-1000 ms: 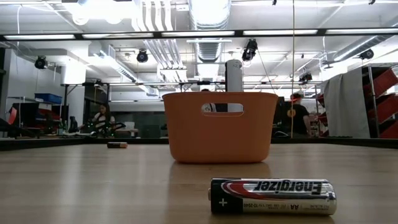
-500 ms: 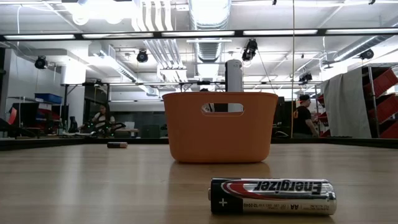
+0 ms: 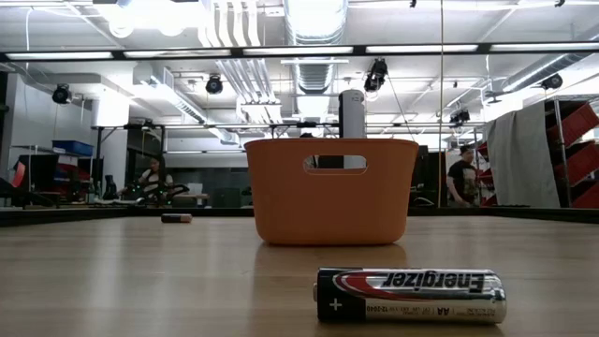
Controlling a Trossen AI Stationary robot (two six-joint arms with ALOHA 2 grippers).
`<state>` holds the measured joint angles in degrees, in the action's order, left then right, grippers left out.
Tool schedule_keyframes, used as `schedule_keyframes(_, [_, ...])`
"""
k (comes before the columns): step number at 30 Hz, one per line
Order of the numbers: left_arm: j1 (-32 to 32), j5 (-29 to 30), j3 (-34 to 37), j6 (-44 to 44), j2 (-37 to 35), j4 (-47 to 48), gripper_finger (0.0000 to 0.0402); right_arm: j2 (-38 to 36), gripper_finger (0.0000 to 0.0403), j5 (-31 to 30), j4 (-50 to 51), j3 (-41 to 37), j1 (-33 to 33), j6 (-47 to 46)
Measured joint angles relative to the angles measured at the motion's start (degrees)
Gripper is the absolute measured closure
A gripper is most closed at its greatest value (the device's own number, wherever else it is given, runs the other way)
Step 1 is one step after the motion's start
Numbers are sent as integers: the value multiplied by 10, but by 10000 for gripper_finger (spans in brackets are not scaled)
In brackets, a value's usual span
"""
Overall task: Sort batteries
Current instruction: Put the silver battery into the yellow bin
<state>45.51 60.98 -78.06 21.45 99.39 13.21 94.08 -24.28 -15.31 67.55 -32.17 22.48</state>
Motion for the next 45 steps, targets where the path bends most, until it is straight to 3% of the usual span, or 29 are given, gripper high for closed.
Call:
schedule_keyframes(22, [-8, 18, 0, -45, 21, -51, 287, 0, 364, -12, 0, -2, 1, 0])
schedule_keyframes(25, [-8, 18, 0, -45, 21, -51, 301, 0, 364, -12, 0, -2, 1, 0])
schedule_keyframes(31, [-8, 16, 0, -55, 21, -50, 371, 0, 364, -15, 0, -2, 1, 0])
schedule_keyframes(45, [-7, 16, 0, -38, 20, -50, 373, 0, 360, -13, -4, -3, 2, 14])
